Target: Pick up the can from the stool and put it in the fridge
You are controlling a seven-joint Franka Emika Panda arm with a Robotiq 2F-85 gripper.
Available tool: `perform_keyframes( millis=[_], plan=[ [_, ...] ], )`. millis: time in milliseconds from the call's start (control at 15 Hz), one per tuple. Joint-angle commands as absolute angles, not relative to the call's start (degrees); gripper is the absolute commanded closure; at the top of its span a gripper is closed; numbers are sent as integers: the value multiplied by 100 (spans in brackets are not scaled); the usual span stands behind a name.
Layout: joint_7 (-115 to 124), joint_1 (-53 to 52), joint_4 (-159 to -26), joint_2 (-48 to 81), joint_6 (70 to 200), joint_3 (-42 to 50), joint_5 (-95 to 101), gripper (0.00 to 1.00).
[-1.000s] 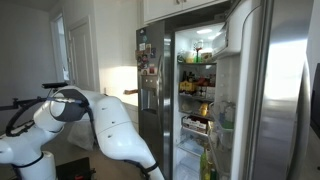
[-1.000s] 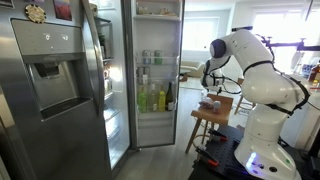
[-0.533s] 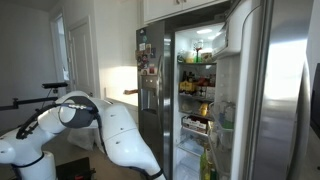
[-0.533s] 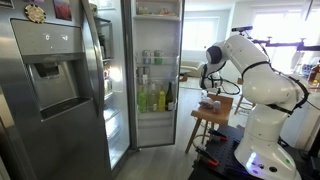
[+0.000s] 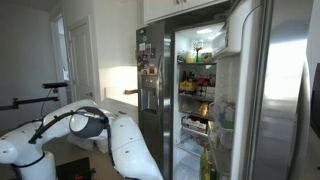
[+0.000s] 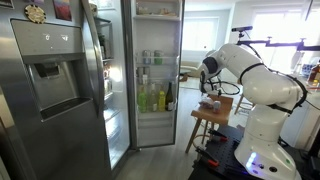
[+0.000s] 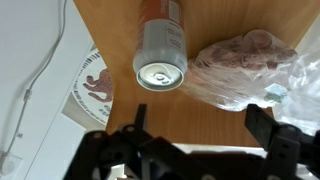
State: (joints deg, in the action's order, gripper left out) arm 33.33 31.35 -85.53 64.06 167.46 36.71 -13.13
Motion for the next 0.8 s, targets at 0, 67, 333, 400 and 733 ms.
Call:
perform_keyframes(
  millis=[0,67,333,400,733],
  plan=[
    [3602,3008,-8005,6884,16252,4056,-1327,0],
    [3652,3010,-7893,6976,16134,4113,-1298,0],
    [3714,3049,-7455,7279,15634,4276,-1156,0],
    [3740,3074,-7349,7339,15507,4298,-1110,0],
    [3870,3200,-6836,7607,14852,4395,-911,0]
  ],
)
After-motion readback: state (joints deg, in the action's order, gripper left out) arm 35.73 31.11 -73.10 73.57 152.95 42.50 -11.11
